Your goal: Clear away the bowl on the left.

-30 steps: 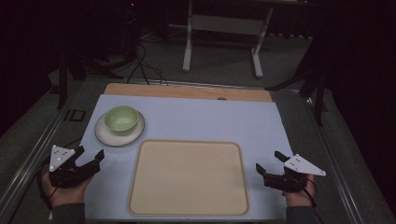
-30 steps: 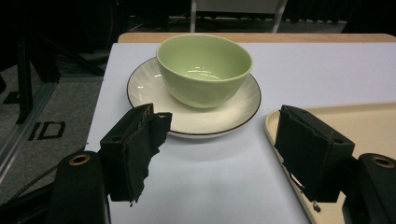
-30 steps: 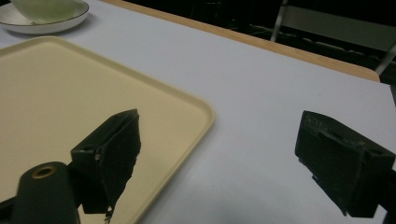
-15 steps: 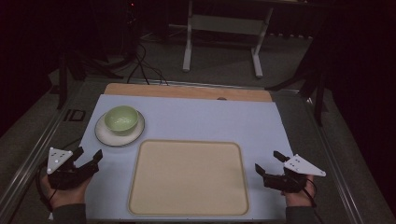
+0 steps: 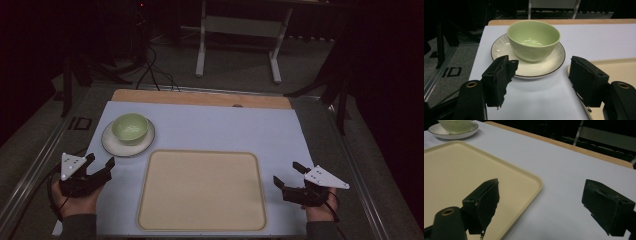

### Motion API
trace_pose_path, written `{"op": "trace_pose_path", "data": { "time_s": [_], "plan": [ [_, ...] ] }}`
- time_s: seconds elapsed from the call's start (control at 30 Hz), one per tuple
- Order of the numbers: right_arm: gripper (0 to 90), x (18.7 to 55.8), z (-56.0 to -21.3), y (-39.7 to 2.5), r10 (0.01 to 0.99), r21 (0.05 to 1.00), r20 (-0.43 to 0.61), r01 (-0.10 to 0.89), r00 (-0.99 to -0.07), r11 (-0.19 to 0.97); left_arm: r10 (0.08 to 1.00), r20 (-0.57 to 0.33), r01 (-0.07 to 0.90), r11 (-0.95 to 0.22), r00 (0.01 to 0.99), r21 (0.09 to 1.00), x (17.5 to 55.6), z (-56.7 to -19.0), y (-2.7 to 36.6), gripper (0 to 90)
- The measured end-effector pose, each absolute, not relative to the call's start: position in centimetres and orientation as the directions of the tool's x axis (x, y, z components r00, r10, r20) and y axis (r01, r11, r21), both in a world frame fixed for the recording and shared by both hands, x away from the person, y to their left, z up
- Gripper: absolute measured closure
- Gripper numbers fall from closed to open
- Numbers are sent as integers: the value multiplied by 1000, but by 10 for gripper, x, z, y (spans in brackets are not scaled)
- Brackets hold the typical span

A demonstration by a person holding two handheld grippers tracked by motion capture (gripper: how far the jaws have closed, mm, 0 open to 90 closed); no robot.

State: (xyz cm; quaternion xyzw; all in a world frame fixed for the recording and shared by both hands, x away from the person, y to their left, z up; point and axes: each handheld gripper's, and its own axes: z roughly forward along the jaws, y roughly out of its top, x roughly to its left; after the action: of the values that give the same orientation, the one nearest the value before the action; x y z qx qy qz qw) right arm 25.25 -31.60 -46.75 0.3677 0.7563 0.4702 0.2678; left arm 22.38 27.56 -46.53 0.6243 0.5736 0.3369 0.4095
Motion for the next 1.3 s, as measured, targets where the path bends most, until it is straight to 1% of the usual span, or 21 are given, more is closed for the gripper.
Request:
{"op": "trace_pose_path", "data": {
  "time_s": [0.13,0.47,0.5,0.53,0.67,0.9,1.3],
  "plan": [
    [139,253,-467,-317,807,910,-57,303,-588,285,993,-41,452,-15,112,892,232,-467,276,330],
    [139,252,-467,-318,810,914,-61,293,-584,280,991,-64,451,5,114,893,250,-462,279,330],
    [139,252,-467,-318,811,914,-58,295,-583,277,992,-42,454,-16,117,891,255,-460,277,332],
    [139,252,-467,-318,811,914,-58,295,-583,277,992,-42,454,-16,117,891,255,-460,277,335],
    [139,252,-467,-318,808,915,-58,293,-586,278,990,-52,449,-12,129,893,263,-456,277,339],
    [139,252,-467,-317,806,914,-60,291,-589,281,990,-80,438,23,112,898,275,-453,279,361],
    [138,252,-467,-317,805,912,-60,295,-590,285,989,-114,469,59,89,881,297,-460,283,371]
  ]
}}
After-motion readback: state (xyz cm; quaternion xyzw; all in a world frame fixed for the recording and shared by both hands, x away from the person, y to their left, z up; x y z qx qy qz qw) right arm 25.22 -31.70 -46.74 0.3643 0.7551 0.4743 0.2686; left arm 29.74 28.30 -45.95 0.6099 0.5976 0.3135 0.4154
